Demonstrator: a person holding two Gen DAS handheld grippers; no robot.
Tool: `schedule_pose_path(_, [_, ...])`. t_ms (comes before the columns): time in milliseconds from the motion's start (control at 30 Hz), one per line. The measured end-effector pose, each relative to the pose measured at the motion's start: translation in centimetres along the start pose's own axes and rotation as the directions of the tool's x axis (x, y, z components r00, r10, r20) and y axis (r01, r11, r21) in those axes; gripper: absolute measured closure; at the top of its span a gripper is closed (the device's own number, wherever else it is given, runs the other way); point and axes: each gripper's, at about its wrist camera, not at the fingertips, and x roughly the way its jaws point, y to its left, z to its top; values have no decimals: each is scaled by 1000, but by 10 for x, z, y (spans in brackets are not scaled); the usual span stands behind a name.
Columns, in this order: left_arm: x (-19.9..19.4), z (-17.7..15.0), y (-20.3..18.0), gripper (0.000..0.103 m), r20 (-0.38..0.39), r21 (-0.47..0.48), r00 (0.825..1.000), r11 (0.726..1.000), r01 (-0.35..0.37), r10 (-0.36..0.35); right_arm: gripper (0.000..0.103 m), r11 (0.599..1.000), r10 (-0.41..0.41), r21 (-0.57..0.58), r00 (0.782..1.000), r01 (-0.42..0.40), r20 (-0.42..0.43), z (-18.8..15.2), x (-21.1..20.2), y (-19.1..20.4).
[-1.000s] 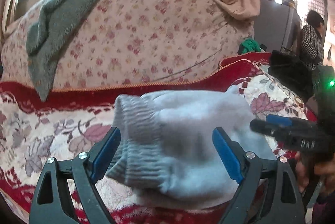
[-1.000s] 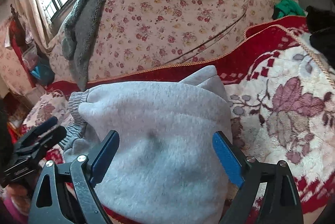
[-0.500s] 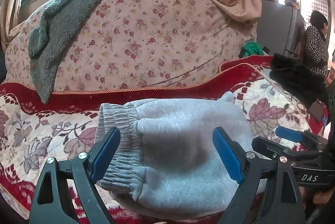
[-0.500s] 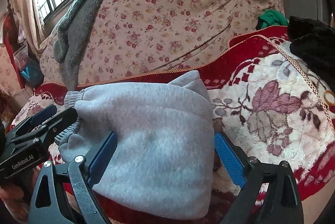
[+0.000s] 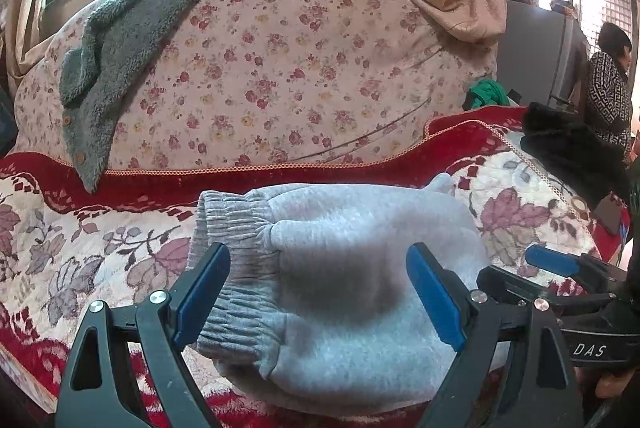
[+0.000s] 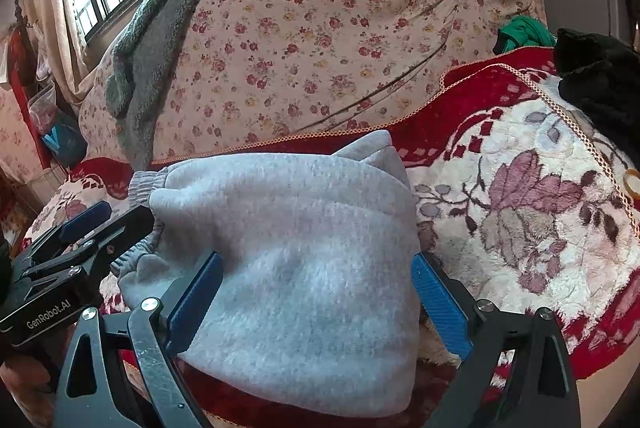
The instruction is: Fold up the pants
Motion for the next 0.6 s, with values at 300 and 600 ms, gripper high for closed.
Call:
schedule_pose_path(300, [3,-3,8,14,-7,-11,1000,1000,-9,9,5,1000,5,-1,1000,-5,-14,-1,5,3])
schedule_pose_path(600, [5,-3,9,14,-11,-14,1000,1000,-12,12,5,1000,6,-2,1000,-6,-31,-2,10,4])
